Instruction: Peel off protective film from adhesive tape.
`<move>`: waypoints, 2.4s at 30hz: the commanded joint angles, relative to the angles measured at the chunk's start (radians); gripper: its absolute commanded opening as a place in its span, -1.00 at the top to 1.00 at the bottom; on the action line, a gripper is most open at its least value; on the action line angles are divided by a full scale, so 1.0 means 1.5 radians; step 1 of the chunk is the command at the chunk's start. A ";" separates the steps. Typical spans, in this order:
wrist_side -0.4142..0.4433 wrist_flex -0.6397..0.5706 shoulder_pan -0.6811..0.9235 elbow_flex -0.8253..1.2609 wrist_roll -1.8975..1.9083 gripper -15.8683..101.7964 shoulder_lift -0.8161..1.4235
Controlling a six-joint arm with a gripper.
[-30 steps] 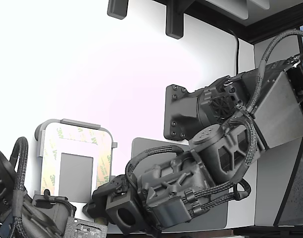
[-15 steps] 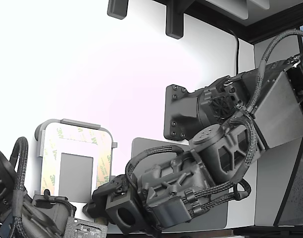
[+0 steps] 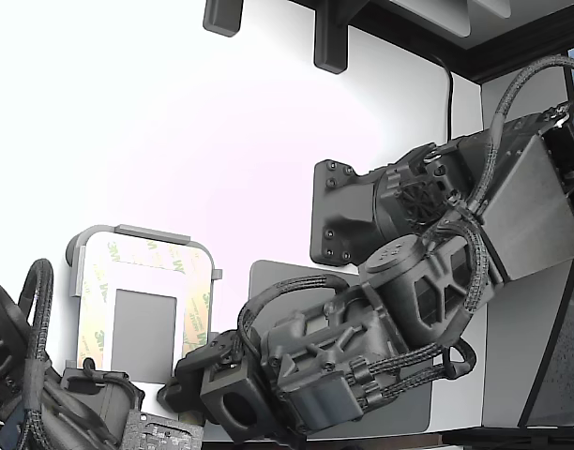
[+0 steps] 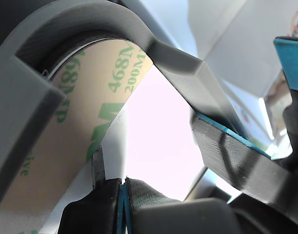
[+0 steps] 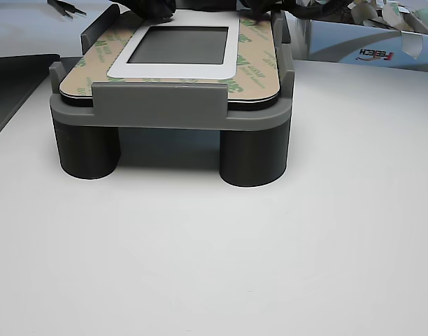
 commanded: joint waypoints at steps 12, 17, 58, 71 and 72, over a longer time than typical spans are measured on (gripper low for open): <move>-0.001 -0.010 -0.005 -0.021 -0.021 0.92 0.021; -0.002 -0.017 -0.009 -0.021 -0.031 0.92 0.021; -0.013 -0.010 -0.011 -0.024 0.005 0.92 0.006; -0.011 -0.003 -0.007 -0.025 0.028 0.92 0.009; -0.011 -0.003 -0.007 -0.026 0.028 0.92 0.009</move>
